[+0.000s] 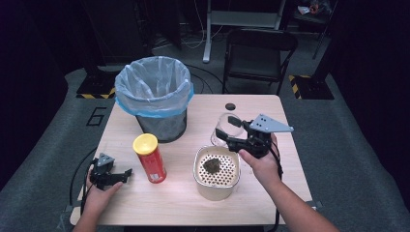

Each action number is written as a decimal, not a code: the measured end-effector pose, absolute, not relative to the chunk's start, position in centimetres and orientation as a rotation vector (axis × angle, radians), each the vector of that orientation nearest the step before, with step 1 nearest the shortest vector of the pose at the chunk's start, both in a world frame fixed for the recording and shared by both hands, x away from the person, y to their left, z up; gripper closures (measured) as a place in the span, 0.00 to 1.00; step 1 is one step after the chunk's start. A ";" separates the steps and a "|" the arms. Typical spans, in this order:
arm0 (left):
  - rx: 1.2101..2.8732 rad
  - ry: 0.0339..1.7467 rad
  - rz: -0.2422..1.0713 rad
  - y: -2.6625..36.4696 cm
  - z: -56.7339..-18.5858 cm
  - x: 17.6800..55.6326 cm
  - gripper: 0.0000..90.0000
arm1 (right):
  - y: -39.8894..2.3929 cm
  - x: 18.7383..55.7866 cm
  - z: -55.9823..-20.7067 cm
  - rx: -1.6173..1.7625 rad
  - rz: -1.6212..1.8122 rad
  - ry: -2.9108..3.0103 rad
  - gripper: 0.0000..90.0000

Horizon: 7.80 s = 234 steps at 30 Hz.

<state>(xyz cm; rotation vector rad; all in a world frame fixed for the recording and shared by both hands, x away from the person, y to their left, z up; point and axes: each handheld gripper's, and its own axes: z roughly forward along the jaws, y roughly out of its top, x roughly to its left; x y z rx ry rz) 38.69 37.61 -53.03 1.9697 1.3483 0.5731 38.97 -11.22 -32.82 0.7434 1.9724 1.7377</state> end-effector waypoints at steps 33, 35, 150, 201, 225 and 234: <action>1.989 1.310 0.560 37.4 -53.0 38.6 0.13 | 2.2 50.9 -20.6 0.760 1.565 2.082 0.39; 1.987 1.313 0.557 37.4 -53.0 38.6 0.13 | 3.9 51.9 -21.1 0.758 1.542 2.106 0.38; 1.926 0.941 0.402 29.0 -48.0 37.0 0.16 | -20.2 40.7 -42.8 1.080 1.206 2.040 0.23; 1.941 0.916 0.445 29.2 -40.1 35.8 0.26 | -21.0 37.7 -49.0 1.160 1.123 2.077 0.24; 1.982 0.874 0.461 26.6 -26.7 38.9 0.26 | -21.5 37.8 -49.2 1.167 1.113 2.087 0.25; 1.973 0.889 0.489 26.1 -21.9 40.7 0.26 | -21.4 37.8 -49.3 1.163 1.108 2.094 0.25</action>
